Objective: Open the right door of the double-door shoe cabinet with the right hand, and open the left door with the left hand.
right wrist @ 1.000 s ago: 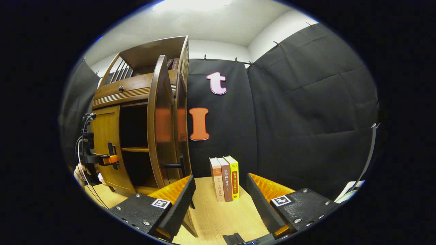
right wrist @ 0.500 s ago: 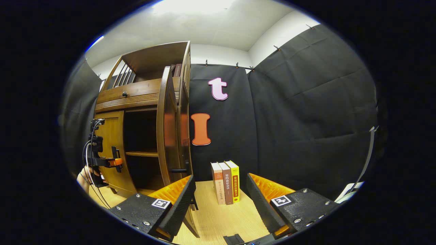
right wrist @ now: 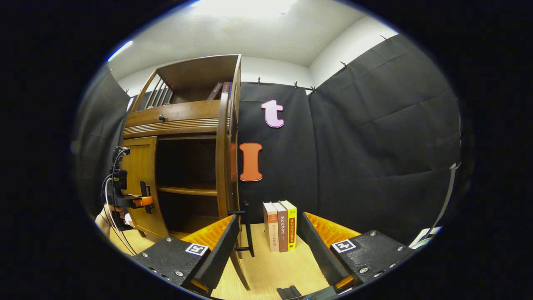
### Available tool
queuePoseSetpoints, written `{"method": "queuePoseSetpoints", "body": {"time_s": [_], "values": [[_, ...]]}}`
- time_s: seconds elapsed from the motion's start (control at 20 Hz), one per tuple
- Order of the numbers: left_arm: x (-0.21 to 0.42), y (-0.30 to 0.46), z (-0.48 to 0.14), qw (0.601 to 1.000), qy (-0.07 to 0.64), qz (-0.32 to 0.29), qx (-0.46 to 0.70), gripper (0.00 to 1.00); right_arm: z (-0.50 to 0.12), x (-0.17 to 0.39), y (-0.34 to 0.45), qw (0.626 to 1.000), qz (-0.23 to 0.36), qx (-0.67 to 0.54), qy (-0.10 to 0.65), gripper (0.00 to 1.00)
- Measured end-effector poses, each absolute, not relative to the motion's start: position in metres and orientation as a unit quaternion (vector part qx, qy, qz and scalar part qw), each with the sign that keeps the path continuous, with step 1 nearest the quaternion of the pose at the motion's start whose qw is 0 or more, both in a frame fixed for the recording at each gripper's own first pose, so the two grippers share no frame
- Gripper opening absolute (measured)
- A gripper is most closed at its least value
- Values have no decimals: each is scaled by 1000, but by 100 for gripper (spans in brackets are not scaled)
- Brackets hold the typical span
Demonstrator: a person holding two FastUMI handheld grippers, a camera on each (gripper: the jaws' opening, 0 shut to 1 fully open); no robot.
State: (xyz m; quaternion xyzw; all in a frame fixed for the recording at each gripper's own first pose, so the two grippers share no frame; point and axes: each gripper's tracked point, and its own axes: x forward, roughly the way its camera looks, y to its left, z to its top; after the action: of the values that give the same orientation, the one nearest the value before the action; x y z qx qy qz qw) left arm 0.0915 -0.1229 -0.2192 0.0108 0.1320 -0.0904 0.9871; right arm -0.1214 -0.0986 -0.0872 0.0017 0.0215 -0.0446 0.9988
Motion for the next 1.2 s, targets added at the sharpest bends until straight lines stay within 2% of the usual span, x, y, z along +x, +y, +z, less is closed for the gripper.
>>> {"method": "queuePoseSetpoints", "body": {"time_s": [0.05, 0.3, 0.35, 0.4, 0.55, 0.6, 0.65, 1.2], "values": [[85, -122, -218, 986, 133, -95, 12, 25, -84, -122, -95, 999, -42, 0, 19, 92], [53, -112, -211, 984, 138, -117, 2, 24, -77, -123, -72, 999, -30, 4, 16, 92], [45, -108, -208, 983, 139, -120, 2, 25, -77, -123, -67, 999, -28, 3, 17, 98], [37, -104, -207, 983, 140, -123, 1, 25, -78, -121, -61, 1000, -24, 1, 19, 92], [15, -89, -200, 982, 138, -129, 2, 25, -76, -118, -42, 1000, -11, -4, 23, 92], [8, -85, -199, 982, 138, -130, 2, 25, -75, -117, -35, 1000, -5, -5, 23, 98], [1, -79, -198, 982, 139, -130, 1, 25, -75, -115, -28, 1000, 0, -5, 24, 92], [-54, -10, -182, 986, 130, -105, 0, 24, -71, -112, 39, 997, 66, -8, 25, 92]]}}
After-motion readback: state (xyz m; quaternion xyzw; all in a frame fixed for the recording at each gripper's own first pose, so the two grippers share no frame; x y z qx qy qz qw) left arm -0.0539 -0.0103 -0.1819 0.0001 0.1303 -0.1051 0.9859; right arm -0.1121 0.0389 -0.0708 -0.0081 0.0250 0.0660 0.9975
